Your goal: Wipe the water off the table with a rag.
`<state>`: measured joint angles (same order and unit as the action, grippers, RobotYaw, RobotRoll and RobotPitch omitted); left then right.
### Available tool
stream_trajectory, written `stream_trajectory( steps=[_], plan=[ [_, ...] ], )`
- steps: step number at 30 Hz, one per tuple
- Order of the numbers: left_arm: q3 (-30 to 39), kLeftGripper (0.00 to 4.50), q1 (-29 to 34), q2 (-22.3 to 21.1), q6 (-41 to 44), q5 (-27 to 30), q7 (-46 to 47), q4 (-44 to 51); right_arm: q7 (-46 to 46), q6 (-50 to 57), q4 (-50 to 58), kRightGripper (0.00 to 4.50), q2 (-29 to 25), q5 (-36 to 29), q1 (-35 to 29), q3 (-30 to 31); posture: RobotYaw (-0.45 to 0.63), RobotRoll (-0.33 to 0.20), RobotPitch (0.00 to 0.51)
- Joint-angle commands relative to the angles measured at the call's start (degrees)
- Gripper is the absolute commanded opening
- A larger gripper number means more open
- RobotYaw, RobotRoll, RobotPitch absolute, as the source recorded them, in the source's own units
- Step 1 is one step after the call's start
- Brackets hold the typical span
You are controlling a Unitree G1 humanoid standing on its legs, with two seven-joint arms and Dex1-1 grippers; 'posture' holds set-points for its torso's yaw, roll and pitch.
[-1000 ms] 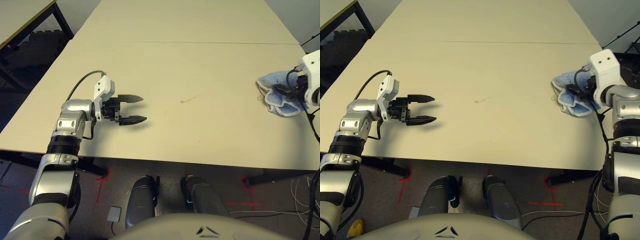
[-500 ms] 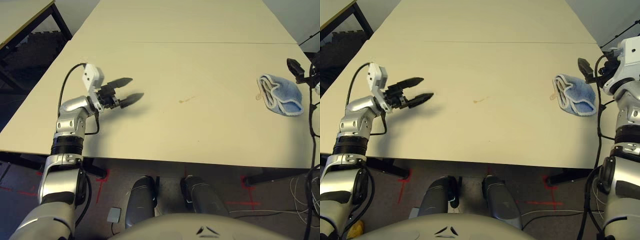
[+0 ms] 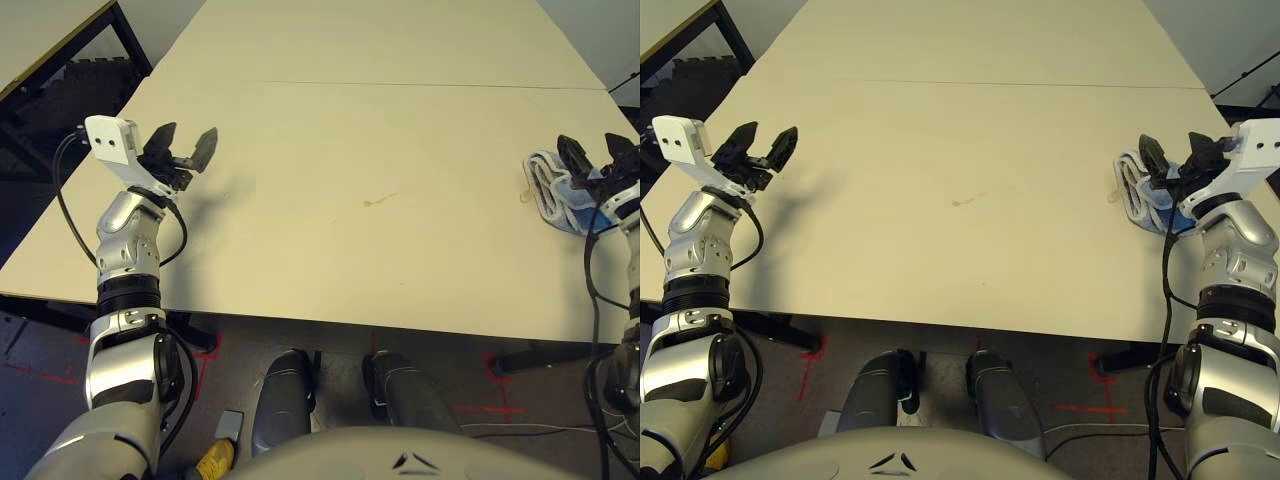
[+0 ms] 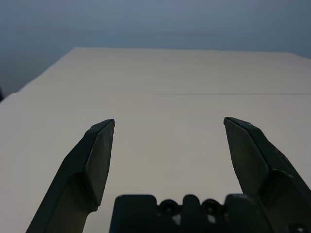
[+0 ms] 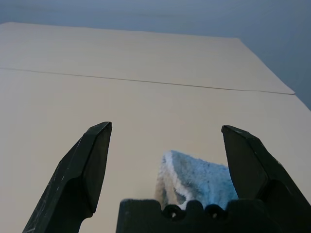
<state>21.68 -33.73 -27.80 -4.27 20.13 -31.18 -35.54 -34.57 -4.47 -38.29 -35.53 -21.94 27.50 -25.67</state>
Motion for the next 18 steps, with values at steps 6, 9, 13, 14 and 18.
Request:
stream_trajectory(
  steps=[6,9,13,14,18],
  plan=[
    [-0.26,4.50,-2.48,-1.25,-3.03,-1.83,2.89,-5.42,2.04,-2.97,0.09,4.48,-0.55,-0.63,-2.94,-2.66,-0.20,0.000,0.149],
    [-0.52,4.50,-2.95,-1.39,-3.52,-2.21,2.95,-6.44,3.03,-3.21,0.50,4.48,-0.82,-0.43,-4.21,-3.54,-0.20,0.000,0.152],
    [-0.80,4.50,-3.52,-1.27,-4.06,-2.48,2.92,-7.54,3.61,-3.39,0.92,4.48,-1.05,-0.76,-5.54,-4.13,-0.21,0.000,0.154],
    [-0.85,4.50,-3.68,-1.21,-4.18,-2.55,2.92,-7.79,3.68,-3.45,0.92,4.48,-1.12,-0.81,-5.70,-4.22,-0.21,0.000,0.154],
    [-0.98,4.50,-4.20,-0.91,-4.59,-2.85,2.80,-8.66,4.02,-3.39,1.31,4.48,-1.13,-1.00,-6.11,-4.33,-0.22,0.000,0.154]
  ],
)
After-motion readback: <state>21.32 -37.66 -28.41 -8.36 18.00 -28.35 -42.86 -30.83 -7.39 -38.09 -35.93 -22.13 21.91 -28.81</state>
